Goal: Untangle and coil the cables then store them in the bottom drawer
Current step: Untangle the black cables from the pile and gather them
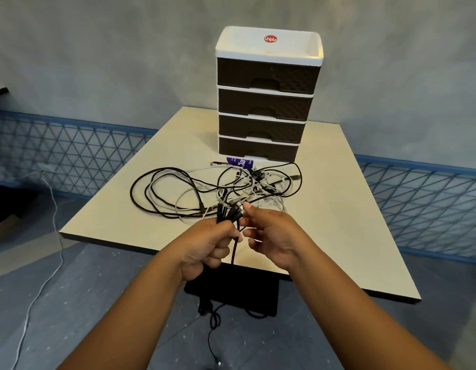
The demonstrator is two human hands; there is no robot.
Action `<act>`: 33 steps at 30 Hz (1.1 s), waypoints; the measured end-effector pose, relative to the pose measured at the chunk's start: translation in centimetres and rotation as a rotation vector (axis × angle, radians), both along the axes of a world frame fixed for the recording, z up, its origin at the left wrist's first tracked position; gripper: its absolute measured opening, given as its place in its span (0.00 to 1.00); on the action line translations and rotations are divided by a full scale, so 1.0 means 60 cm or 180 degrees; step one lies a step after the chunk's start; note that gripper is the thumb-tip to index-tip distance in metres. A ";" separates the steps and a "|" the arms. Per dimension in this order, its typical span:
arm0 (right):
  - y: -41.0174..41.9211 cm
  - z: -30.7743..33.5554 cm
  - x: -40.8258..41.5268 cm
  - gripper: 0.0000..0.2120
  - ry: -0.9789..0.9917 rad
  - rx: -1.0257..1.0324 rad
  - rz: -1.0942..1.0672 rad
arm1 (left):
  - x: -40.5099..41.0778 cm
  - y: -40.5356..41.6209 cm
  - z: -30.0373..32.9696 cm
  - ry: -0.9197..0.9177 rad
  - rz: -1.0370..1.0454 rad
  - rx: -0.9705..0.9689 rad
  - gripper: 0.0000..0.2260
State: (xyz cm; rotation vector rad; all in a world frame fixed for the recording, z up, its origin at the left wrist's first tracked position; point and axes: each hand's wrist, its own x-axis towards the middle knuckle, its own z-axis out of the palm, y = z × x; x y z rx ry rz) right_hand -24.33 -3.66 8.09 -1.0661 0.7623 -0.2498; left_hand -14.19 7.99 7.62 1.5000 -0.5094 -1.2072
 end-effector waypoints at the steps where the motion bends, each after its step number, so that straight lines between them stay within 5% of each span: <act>1: -0.001 0.000 0.001 0.11 -0.0017 0.0198 -0.0015 | 0.001 0.002 0.002 0.0028 -0.0076 -0.0051 0.03; 6: -0.003 -0.011 0.006 0.02 -0.0235 0.0740 -0.0274 | -0.005 0.004 0.003 0.0103 -0.0470 -0.0219 0.03; 9: -0.005 -0.011 -0.002 0.09 -0.0310 0.0553 -0.0309 | -0.002 -0.002 -0.004 0.0128 -0.0286 -0.0169 0.07; 18: 0.011 -0.001 -0.057 0.09 -0.0396 -0.0050 0.0743 | 0.026 -0.041 -0.029 0.0541 0.0749 -0.0154 0.07; 27: 0.026 -0.018 -0.106 0.11 -0.0995 -0.0305 0.1531 | 0.010 -0.020 -0.054 0.0468 0.0934 0.0071 0.04; 33: 0.020 -0.059 -0.126 0.12 -0.0785 -0.0091 0.1189 | 0.013 0.026 -0.045 0.0172 0.0598 0.0475 0.06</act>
